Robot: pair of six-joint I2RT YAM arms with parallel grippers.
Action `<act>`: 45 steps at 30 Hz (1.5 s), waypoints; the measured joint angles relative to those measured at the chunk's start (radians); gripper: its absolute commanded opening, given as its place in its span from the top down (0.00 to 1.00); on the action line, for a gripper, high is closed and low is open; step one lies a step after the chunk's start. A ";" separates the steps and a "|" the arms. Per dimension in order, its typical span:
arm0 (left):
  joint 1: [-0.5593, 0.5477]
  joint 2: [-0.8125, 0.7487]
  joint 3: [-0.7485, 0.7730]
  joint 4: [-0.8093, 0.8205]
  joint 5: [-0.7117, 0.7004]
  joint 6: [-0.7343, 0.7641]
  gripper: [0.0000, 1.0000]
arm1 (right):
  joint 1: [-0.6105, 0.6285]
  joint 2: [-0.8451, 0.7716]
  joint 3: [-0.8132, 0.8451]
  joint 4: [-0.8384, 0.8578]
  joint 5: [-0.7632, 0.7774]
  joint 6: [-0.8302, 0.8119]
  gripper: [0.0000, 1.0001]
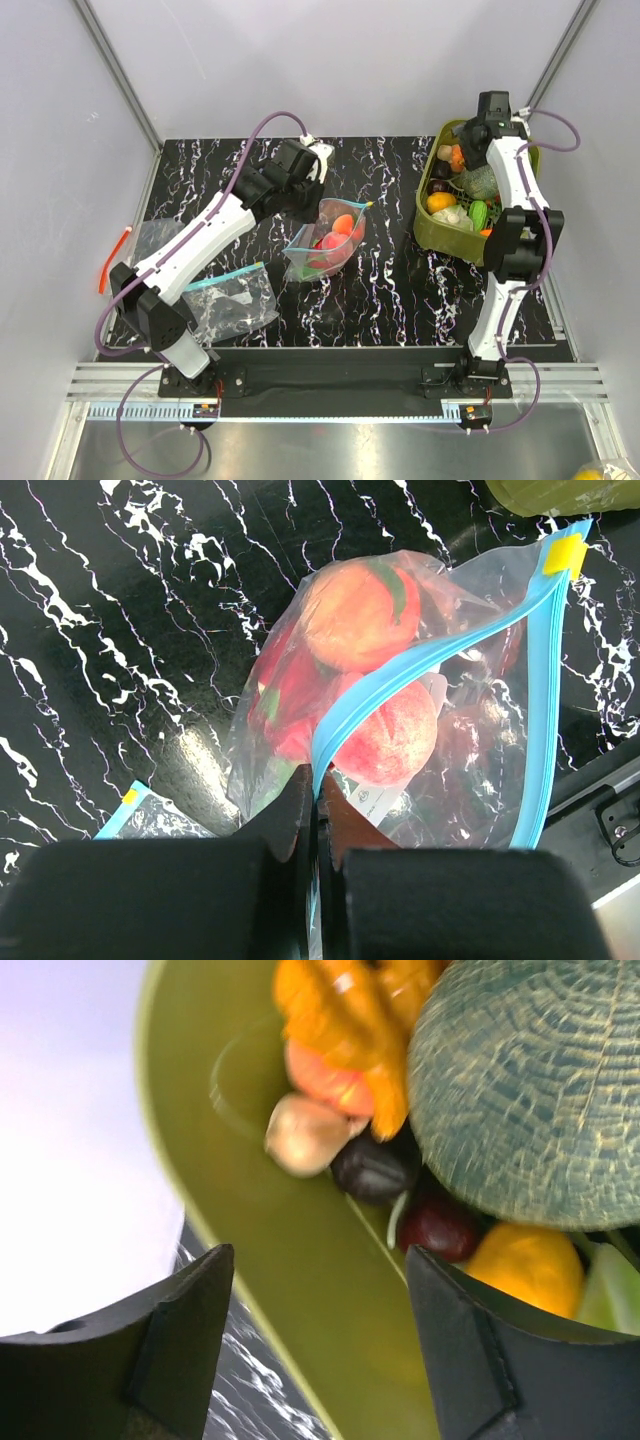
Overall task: Place the food in the zip-top bag and seal the zipper
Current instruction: Pick up the fake fruit from the bin.
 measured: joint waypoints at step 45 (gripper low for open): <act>0.010 0.088 0.059 -0.008 -0.040 0.078 1.00 | 0.035 0.321 0.233 -0.122 0.041 0.427 0.50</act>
